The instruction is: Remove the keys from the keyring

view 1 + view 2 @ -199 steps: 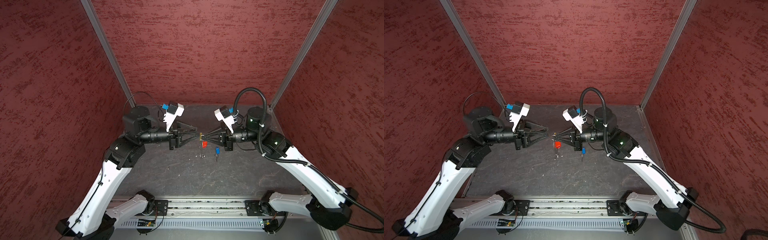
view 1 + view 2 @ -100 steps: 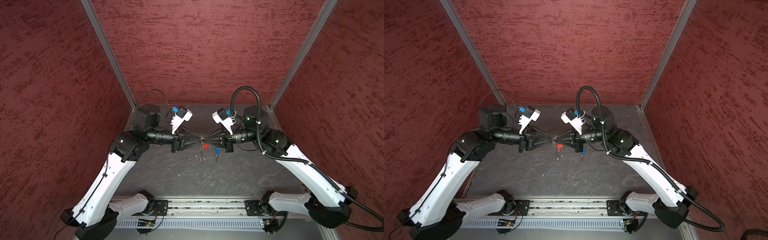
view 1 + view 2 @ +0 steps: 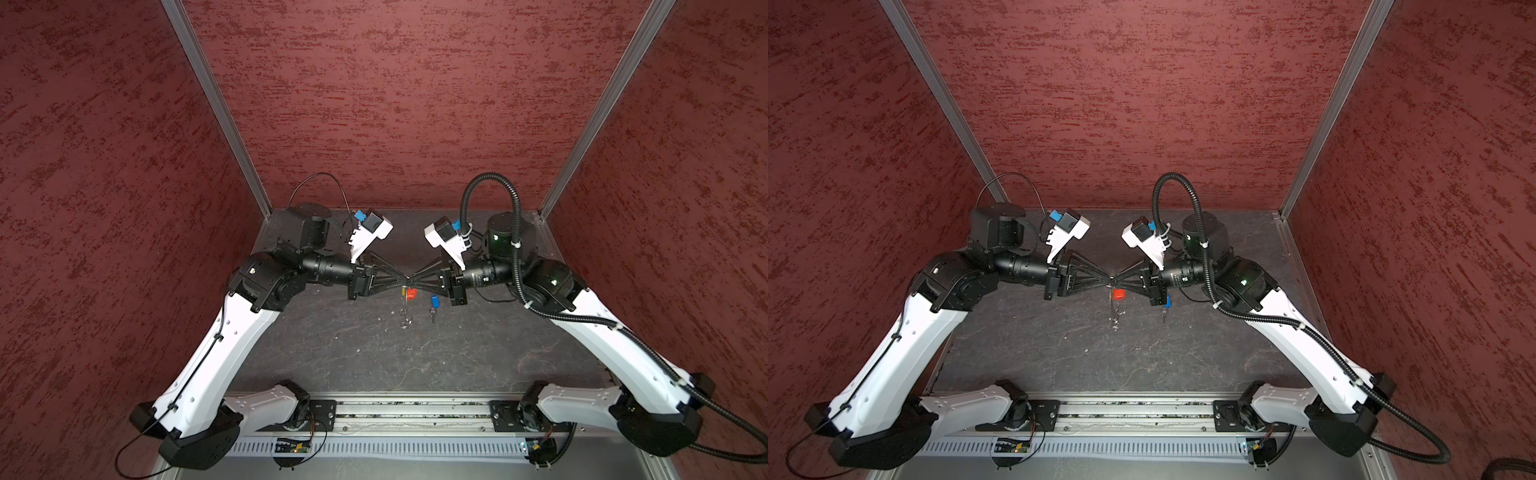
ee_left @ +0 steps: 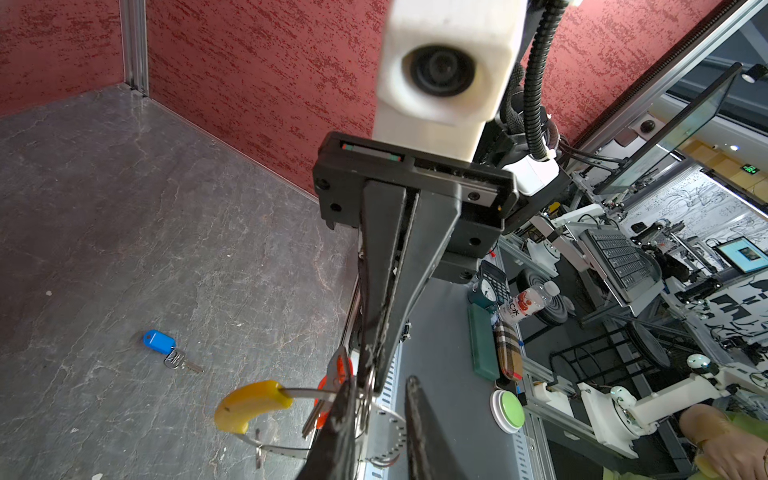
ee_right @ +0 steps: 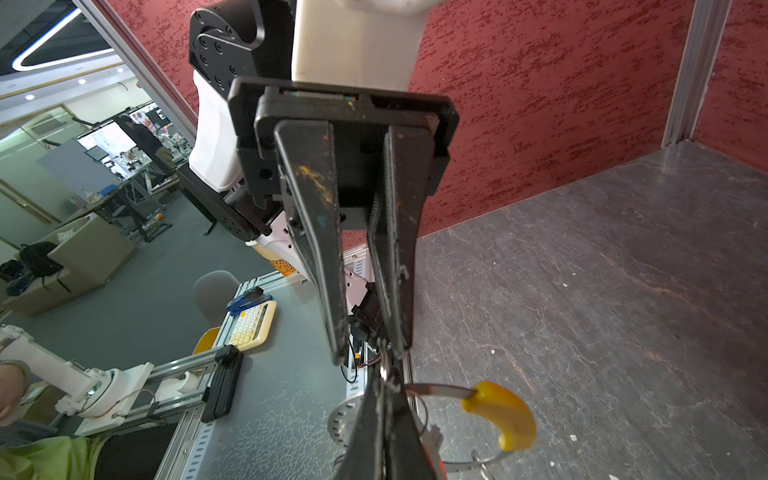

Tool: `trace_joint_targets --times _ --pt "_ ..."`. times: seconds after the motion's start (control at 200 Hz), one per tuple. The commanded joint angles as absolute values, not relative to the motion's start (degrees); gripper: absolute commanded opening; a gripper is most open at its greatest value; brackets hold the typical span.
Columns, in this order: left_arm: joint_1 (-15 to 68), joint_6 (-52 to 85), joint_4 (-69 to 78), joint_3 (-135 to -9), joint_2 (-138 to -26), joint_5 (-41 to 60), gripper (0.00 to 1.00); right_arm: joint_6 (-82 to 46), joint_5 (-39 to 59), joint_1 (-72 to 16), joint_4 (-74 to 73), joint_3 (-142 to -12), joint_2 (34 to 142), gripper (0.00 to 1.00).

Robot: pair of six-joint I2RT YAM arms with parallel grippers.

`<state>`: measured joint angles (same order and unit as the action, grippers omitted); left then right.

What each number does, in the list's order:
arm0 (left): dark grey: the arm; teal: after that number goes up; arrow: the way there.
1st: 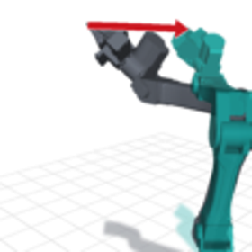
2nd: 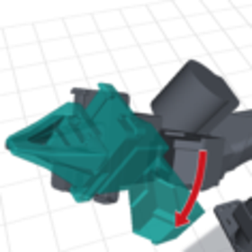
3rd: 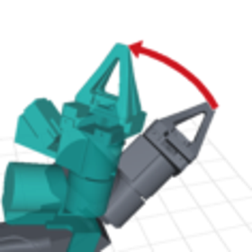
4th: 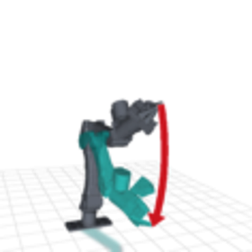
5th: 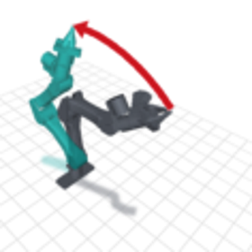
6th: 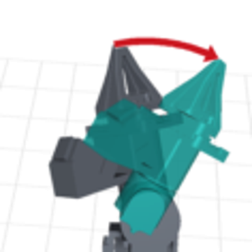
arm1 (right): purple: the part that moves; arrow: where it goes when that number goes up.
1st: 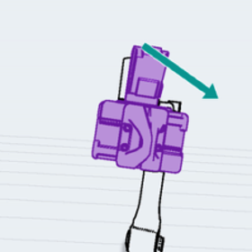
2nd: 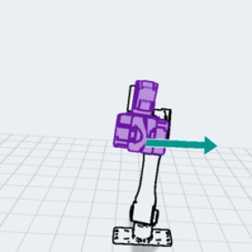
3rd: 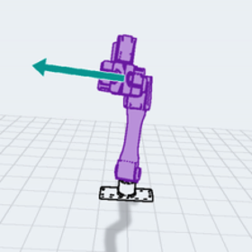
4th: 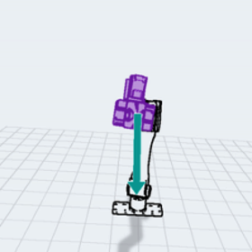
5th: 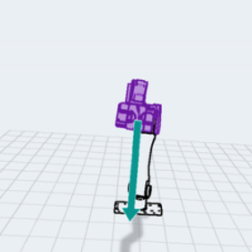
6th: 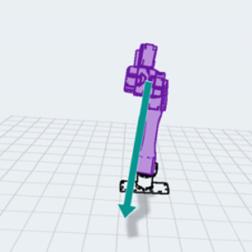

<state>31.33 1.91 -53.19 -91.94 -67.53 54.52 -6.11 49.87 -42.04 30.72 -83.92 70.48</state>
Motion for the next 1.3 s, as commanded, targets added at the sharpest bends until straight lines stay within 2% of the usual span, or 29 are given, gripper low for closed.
trace_joint_targets --times 0.0,0.14,0.526,0.796,0.867,0.927,0.977,1.057,1.182,1.297 --pt "31.84 0.33 -54.41 -93.42 -67.56 54.02 0.2 -4.43 49.79 -41.84 31.26 -85.8 70.14 0.0" --pt "32.32 -0.2 -55.26 -93.8 -68.0 54.14 0.14 -4.2 48.85 -41.85 31.61 -86.0 70.16 0.0" --pt "33.0 -1.33 -56.5 -93.78 -68.2 55.0 0.18 -4.39 46.79 -41.84 31.39 -86.04 69.98 0.0" --pt "33.79 -2.18 -56.07 -93.69 -68.12 54.46 0.1 -5.1 47.06 -41.84 30.68 -86.13 70.48 0.0" --pt "33.93 -2.23 -55.95 -93.69 -68.12 54.15 0.1 -5.18 47.28 -41.82 30.49 -86.07 70.61 0.0" --pt "34.09 -2.24 -55.91 -93.65 -68.2 54.18 0.17 -5.22 47.37 -41.84 30.41 -86.08 70.73 0.0" --pt "34.18 -2.34 -55.96 -93.69 -68.29 54.3 0.18 -5.24 47.3 -41.84 30.37 -86.08 70.75 0.0" --pt "34.28 -2.48 -56.12 -93.68 -68.21 54.01 0.13 -5.19 47.28 -41.84 30.4 -86.16 70.72 0.0" --pt "34.45 -2.54 -55.66 -93.58 -68.16 53.4 0.0 -5.57 47.37 -41.84 30.03 -86.25 70.99 0.0" --pt "34.63 -1.86 -53.38 -92.85 -67.54 52.52 0.0 -6.22 47.6 -41.82 28.94 -86.24 70.95 0.0"
